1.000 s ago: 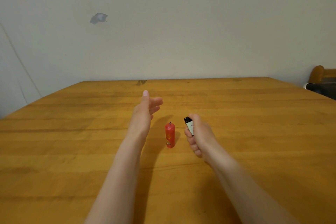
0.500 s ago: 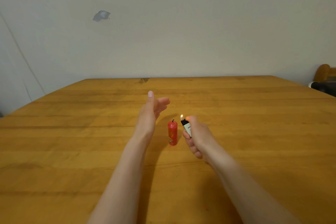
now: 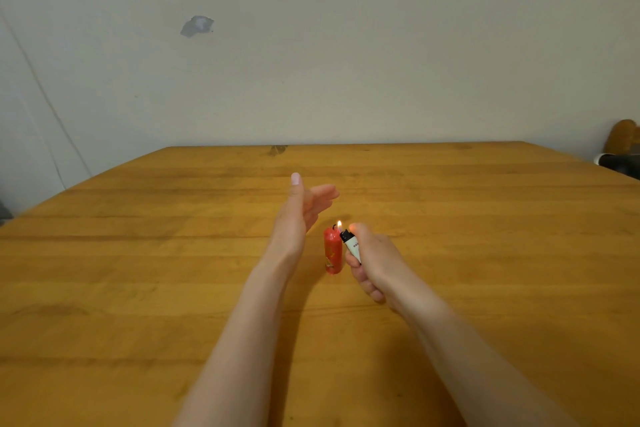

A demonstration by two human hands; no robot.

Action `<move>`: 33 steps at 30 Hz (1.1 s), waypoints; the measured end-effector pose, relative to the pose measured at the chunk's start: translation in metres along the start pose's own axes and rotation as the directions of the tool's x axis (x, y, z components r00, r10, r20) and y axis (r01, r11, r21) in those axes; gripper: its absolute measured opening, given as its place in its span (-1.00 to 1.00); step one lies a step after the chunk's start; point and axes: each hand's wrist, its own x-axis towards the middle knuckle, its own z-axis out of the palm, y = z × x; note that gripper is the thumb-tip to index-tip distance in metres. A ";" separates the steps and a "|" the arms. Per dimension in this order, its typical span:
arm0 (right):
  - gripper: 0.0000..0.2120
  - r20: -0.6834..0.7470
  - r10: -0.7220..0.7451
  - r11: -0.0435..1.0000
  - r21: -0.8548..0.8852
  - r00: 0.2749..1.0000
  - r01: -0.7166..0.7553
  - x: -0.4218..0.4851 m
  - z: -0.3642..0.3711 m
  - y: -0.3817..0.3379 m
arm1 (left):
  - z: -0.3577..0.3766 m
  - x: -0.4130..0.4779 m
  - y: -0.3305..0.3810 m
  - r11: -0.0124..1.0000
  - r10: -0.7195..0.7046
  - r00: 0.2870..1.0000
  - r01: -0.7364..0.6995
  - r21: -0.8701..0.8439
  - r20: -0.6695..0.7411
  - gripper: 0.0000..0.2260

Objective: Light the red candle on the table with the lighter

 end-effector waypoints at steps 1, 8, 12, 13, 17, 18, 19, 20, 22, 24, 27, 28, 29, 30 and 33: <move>-0.57 0.002 0.002 1.000 -0.001 1.000 -0.002 0.000 0.000 0.000 | 0.000 0.000 0.000 1.000 0.001 1.000 -0.001 0.001 0.002 -0.32; -0.58 0.009 0.004 1.000 -0.009 1.000 -0.004 -0.002 0.001 -0.001 | 0.001 0.000 0.002 1.000 0.008 1.000 -0.008 0.008 0.003 -0.32; -0.58 0.017 0.007 1.000 -0.016 1.000 -0.007 -0.002 0.001 -0.002 | 0.002 0.000 0.002 1.000 0.013 1.000 -0.013 0.010 0.002 -0.33; -0.58 0.019 0.009 1.000 -0.016 1.000 -0.008 -0.002 0.001 -0.003 | 0.002 0.000 0.002 1.000 0.014 1.000 -0.014 0.010 0.001 -0.33; -0.58 0.024 0.006 1.000 -0.014 1.000 -0.006 -0.003 0.001 -0.002 | 0.002 0.000 0.001 1.000 0.017 1.000 -0.018 0.019 0.013 -0.32; -0.58 0.025 0.006 1.000 -0.012 1.000 -0.006 -0.002 0.001 -0.002 | 0.002 0.000 0.001 1.000 0.018 1.000 -0.019 0.021 0.015 -0.32; -0.57 0.025 0.006 1.000 -0.011 1.000 -0.006 -0.002 0.001 -0.001 | 0.002 0.000 0.000 1.000 0.019 1.000 -0.019 0.020 0.015 -0.32; -0.57 0.026 0.006 1.000 -0.012 1.000 -0.005 -0.002 0.001 -0.001 | 0.002 0.000 0.000 1.000 0.018 1.000 -0.018 0.016 0.015 -0.32; -0.56 0.027 0.007 1.000 -0.013 1.000 -0.007 -0.002 0.001 -0.001 | 0.001 0.001 0.000 1.000 0.016 1.000 -0.016 0.013 0.013 -0.33; -0.56 0.026 0.013 1.000 -0.015 1.000 -0.013 -0.002 0.001 -0.001 | 0.001 0.001 0.000 1.000 0.020 1.000 -0.021 0.018 0.012 -0.33; -0.56 0.028 0.022 1.000 -0.017 0.999 -0.021 -0.002 0.001 -0.002 | 0.001 0.000 0.000 0.999 0.028 1.000 -0.028 0.024 0.014 -0.32; -0.56 0.029 0.023 1.000 -0.017 0.999 -0.023 -0.002 0.001 -0.002 | 0.001 0.001 0.000 0.999 0.029 0.999 -0.030 0.027 0.017 -0.32; -0.55 0.030 0.024 1.000 -0.017 0.999 -0.024 -0.002 0.001 -0.002 | 0.001 0.001 0.000 0.999 0.029 0.999 -0.030 0.029 0.021 -0.32; -0.55 0.031 0.026 1.000 -0.017 0.999 -0.025 -0.002 0.000 -0.002 | 0.001 0.001 0.000 0.999 0.028 0.999 -0.029 0.029 0.024 -0.31; -0.55 0.035 0.029 0.999 -0.020 0.999 -0.028 -0.002 0.000 -0.002 | 0.002 0.001 0.000 0.999 0.031 0.999 -0.032 0.032 0.024 -0.31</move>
